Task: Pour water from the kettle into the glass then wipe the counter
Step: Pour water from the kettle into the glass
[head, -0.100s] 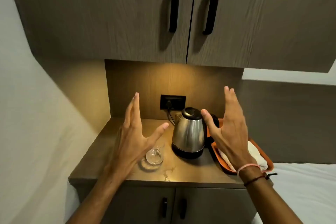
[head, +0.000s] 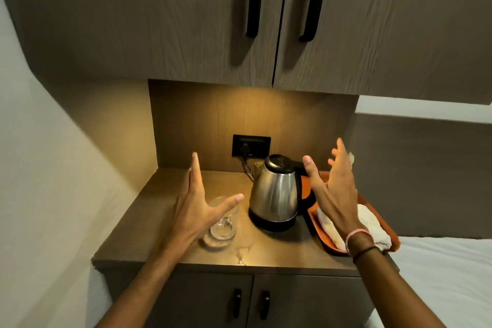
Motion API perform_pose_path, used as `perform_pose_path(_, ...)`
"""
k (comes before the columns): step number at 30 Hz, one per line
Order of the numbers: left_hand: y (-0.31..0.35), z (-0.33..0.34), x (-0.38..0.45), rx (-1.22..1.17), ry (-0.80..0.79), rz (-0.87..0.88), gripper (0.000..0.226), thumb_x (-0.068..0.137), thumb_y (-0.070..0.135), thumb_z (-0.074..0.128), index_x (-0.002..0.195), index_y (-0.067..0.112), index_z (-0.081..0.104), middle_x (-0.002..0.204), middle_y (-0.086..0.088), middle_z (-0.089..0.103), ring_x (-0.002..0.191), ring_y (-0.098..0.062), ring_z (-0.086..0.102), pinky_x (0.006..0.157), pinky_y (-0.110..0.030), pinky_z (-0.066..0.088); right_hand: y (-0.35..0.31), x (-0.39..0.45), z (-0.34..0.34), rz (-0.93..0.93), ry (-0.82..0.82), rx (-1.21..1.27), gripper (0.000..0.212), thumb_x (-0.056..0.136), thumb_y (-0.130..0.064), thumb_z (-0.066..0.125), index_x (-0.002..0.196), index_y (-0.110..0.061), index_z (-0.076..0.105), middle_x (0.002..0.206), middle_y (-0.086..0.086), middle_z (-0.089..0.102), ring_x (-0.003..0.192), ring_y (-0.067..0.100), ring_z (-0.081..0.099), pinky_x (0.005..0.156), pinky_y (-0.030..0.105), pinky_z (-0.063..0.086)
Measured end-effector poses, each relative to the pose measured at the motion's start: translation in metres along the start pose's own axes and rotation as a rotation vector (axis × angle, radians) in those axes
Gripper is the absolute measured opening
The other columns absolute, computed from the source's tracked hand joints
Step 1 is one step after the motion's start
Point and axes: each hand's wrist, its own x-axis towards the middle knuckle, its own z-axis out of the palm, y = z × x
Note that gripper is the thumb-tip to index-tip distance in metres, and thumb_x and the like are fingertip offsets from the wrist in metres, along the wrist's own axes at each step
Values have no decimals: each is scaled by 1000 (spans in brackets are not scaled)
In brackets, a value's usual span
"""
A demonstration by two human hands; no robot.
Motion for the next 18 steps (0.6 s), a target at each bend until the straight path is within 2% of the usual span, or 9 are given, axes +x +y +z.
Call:
perform_pose_path(2,-23,19,11,-66,-106,-133,148,55,72,78,158,31,-19,172,-7,10,154,-28,25,119,-53,32,27,18,19,192,-20,97,85,87,-73,46,153,-25,22,150,12,49,133,28,51,110,58,43)
perform_pose_path(5,-52,47,28,-177,-183,-256,151,55,48,92,160,22,-14,170,-11,15,155,-28,24,123,-50,29,66,47,55,413,3,111,69,93,-70,39,140,-21,48,130,5,61,135,32,46,112,49,38)
perform_pose_path(7,-69,61,36,-186,-218,-307,151,55,39,96,161,19,-10,168,-12,22,153,-30,28,123,-51,29,91,59,76,553,-30,168,66,95,-68,37,129,-17,61,124,6,65,128,34,54,104,46,40)
perform_pose_path(9,-88,75,41,-184,-236,-338,151,54,35,98,162,18,-6,163,-10,34,149,-30,36,121,-54,33,108,69,98,678,-4,328,72,91,-74,38,126,-16,64,130,11,66,124,36,57,105,47,40)
perform_pose_path(12,-114,88,43,-209,-222,-359,138,56,27,98,161,21,9,149,-3,53,141,-26,48,118,-52,39,117,84,119,722,279,483,72,93,-66,49,141,-13,50,142,11,54,125,24,49,101,35,31)
perform_pose_path(14,-130,92,44,-223,-215,-364,120,58,19,97,156,21,28,140,-1,60,135,-23,54,115,-46,44,118,90,125,683,342,506,63,97,-55,51,141,-10,50,130,3,54,112,14,42,96,27,27)
perform_pose_path(16,-138,95,45,-222,-222,-364,105,58,17,97,148,20,44,136,-1,64,130,-22,59,110,-38,49,115,92,125,656,289,494,43,99,-51,49,112,-15,68,106,-8,60,104,14,49,89,16,36)
perform_pose_path(17,-138,95,46,-216,-228,-365,102,57,18,98,146,18,47,136,-3,65,128,-21,61,108,-35,51,108,93,123,629,272,511,37,100,-49,48,93,-20,69,91,-12,61,94,15,55,77,11,41)
perform_pose_path(18,-140,95,46,-219,-234,-372,102,57,19,98,146,17,49,136,-5,65,127,-21,62,107,-35,52,104,94,124,592,259,525,37,100,-45,48,83,-20,67,81,-11,59,81,14,57,66,9,41)
